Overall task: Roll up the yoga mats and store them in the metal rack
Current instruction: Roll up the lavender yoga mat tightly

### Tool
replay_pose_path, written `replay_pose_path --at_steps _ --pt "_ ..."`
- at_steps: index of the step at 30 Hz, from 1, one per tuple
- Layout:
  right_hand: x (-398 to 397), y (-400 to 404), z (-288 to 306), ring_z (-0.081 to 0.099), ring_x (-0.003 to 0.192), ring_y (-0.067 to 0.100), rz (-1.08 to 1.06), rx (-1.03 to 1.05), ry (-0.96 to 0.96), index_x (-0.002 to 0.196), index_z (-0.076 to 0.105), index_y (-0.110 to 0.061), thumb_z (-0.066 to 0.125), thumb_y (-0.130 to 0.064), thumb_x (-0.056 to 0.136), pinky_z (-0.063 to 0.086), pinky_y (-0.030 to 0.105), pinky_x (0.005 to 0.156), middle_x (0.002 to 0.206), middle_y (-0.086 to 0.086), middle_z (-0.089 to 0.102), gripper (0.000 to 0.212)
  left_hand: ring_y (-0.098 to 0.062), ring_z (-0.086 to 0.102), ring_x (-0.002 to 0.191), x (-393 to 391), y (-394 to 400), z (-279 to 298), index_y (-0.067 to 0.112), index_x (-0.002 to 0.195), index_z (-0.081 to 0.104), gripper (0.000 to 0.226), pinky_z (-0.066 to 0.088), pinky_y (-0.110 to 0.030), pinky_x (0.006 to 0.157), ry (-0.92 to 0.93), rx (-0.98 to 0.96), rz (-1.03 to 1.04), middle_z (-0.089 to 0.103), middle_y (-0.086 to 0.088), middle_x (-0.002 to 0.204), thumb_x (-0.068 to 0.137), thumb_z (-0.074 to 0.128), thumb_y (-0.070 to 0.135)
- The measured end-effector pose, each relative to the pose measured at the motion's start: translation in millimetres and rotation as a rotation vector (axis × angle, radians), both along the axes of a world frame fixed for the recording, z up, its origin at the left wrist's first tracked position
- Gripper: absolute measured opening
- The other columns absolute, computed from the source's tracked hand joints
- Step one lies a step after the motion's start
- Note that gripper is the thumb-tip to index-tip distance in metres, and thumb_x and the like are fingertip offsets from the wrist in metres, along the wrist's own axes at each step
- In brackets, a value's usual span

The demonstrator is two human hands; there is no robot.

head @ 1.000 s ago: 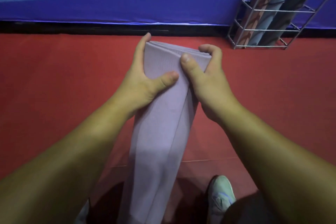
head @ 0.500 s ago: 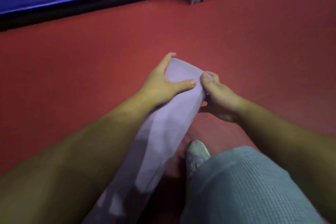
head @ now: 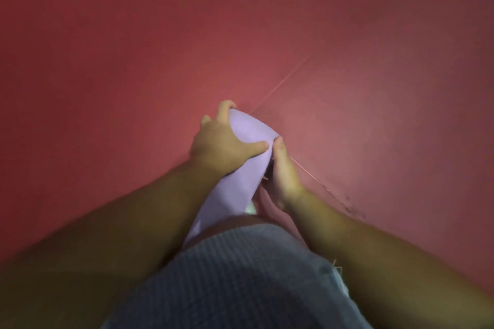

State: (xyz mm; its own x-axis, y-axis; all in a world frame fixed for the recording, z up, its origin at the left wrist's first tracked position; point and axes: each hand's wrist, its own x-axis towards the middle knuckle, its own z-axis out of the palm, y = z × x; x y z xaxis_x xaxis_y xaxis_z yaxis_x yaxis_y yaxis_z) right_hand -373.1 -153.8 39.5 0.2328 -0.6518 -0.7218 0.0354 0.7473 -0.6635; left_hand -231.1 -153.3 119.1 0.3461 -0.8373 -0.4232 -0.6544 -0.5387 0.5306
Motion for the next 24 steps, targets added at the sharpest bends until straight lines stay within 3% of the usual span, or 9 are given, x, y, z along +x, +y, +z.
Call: replay_pose_path --at_steps 2,4,6,8,10,12,15,19,24 --pt "-7.8 5.0 -24.1 0.058 0.128 0.015 -0.028 0.009 0.074 0.15 0.041 -0.033 0.044 -0.1 0.063 0.05 0.041 0.105 0.144 -0.003 0.057 0.109 -0.035 0.058 0.11 -3.6 -4.8 -9.8 0.048 0.135 0.027 0.099 0.049 -0.04 0.094 -0.016 0.038 -0.057 0.042 -0.005 0.118 0.055 0.08 0.072" --pt "-16.2 11.2 -36.9 0.055 0.127 0.016 -0.027 -0.067 0.207 0.136 0.05 -0.034 0.039 -0.102 0.064 0.039 0.044 0.112 0.139 -0.006 0.058 0.1 -0.036 0.058 0.111 -8.5 -6.7 -16.9 0.047 0.138 0.026 0.101 0.048 -0.039 0.094 -0.034 0.07 -0.108 0.043 -0.007 0.121 0.056 0.08 0.071" --pt "-22.6 16.8 -23.4 0.056 0.119 0.017 -0.012 -0.157 0.354 0.13 0.053 -0.03 0.031 -0.08 0.09 0.037 0.037 0.109 0.13 -0.005 0.061 0.069 -0.035 0.059 0.109 -19.4 -8.0 -20.6 0.046 0.138 0.027 0.101 0.048 -0.039 0.092 -0.059 0.083 -0.158 0.045 -0.007 0.124 0.056 0.081 0.071" --pt "-36.3 25.4 -22.5 0.051 0.121 0.01 -0.021 -0.208 0.424 0.139 0.052 -0.027 0.028 -0.051 0.106 0.033 0.028 0.108 0.133 -0.01 0.058 0.048 -0.035 0.06 0.106 -32.8 -9.9 -22.5 0.048 0.136 0.027 0.1 0.049 -0.04 0.092 -0.076 0.096 -0.215 0.045 -0.008 0.124 0.054 0.079 0.073" --pt "-56.6 35.9 -35.2 0.044 0.132 0.01 -0.021 -0.183 0.533 0.148 0.046 -0.024 0.029 -0.044 0.108 0.028 0.029 0.114 0.142 -0.011 0.05 0.049 -0.037 0.059 0.106 -44.2 -11.6 -22.4 0.052 0.134 0.025 0.103 0.05 -0.048 0.095 -0.09 0.122 -0.264 0.045 -0.008 0.123 0.046 0.071 0.08" --pt "-82.0 50.2 -58.5 0.034 0.144 0.025 0.112 -0.078 0.705 0.152 0.04 -0.018 0.029 -0.051 0.104 0.024 0.039 0.121 0.156 0.005 0.042 0.059 -0.038 0.059 0.107 -55.3 -11.3 -22.3 0.053 0.133 0.023 0.107 0.051 -0.054 0.094 -0.099 0.145 -0.342 0.044 -0.007 0.12 0.039 0.065 0.083" --pt "-123.3 77.5 -77.8 0.025 0.145 0.045 0.361 0.196 0.936 0.153 0.033 -0.021 0.035 -0.066 0.094 0.024 0.049 0.12 0.16 0.025 0.023 0.075 -0.04 0.056 0.113 -69.3 -4.4 -21.4 0.054 0.135 0.021 0.107 0.049 -0.057 0.096 -0.117 0.179 -0.506 0.042 -0.006 0.124 0.044 0.07 0.081" --pt "-158.7 105.1 -68.9 0.045 0.129 0.045 0.44 0.165 1.08 0.143 0.047 -0.023 0.06 -0.039 0.091 0.04 0.043 0.112 0.147 0.024 0.032 0.056 -0.038 0.053 0.116 -78.6 -0.5 -14.9 0.056 0.138 0.02 0.11 0.047 -0.058 0.098 -0.09 0.19 -0.633 0.041 -0.003 0.129 0.042 0.068 0.082" --pt "-168.7 113.2 -71.9 0.048 0.12 0.041 0.546 0.087 1.136 0.13 0.054 -0.014 0.059 -0.012 0.089 0.043 0.04 0.103 0.132 0.018 0.041 0.042 -0.037 0.052 0.116 -83.7 3.2 -13.2 0.057 0.138 0.021 0.111 0.048 -0.058 0.097 -0.096 0.174 -0.654 0.04 -0.003 0.127 0.04 0.065 0.083"
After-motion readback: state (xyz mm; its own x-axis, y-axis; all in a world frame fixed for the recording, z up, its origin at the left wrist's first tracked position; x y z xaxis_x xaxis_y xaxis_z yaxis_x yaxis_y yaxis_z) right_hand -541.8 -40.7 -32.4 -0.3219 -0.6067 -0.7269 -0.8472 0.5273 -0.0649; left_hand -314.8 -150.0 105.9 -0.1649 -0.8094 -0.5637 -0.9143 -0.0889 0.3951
